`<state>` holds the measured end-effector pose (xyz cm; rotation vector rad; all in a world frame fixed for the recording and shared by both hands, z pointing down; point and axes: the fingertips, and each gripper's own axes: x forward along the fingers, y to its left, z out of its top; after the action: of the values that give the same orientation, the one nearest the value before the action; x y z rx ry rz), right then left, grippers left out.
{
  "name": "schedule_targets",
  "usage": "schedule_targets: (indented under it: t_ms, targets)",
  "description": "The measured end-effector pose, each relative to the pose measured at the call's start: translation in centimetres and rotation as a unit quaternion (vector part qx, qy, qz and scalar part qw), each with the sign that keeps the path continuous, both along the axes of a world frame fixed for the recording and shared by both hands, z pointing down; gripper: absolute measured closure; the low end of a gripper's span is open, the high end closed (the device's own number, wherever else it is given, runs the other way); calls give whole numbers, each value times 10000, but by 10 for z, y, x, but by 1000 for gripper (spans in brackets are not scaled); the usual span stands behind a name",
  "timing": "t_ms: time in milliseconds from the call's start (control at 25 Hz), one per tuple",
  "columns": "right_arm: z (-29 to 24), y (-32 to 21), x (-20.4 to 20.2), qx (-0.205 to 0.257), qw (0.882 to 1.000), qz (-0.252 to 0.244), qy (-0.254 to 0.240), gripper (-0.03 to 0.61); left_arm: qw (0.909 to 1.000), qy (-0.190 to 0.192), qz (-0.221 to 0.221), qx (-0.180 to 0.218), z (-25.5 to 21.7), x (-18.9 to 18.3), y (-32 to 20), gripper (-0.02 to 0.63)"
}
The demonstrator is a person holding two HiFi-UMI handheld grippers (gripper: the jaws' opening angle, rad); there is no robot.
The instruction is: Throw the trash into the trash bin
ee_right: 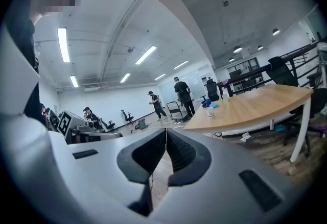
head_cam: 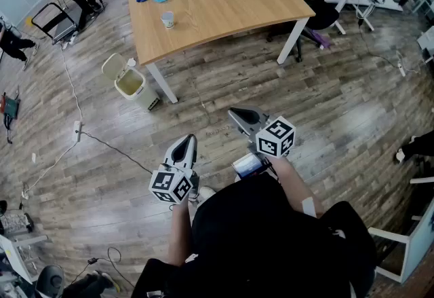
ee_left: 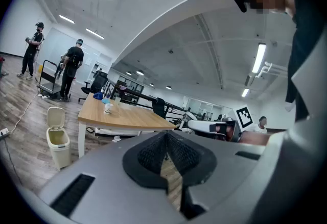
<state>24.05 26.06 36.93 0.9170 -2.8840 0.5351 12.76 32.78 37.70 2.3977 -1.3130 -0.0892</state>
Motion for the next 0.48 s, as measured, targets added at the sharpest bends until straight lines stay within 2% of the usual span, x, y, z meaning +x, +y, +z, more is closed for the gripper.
schedule_targets:
  t_ms: [320,480]
  targets:
    - [-6,-36,49,135,9999,-74,-54,580,9999,29,9,161,-7,51,-39,607]
    - [3,-59,87,71,9998,86,-140,580,9995,-216,-126,179,3,81,-59,607]
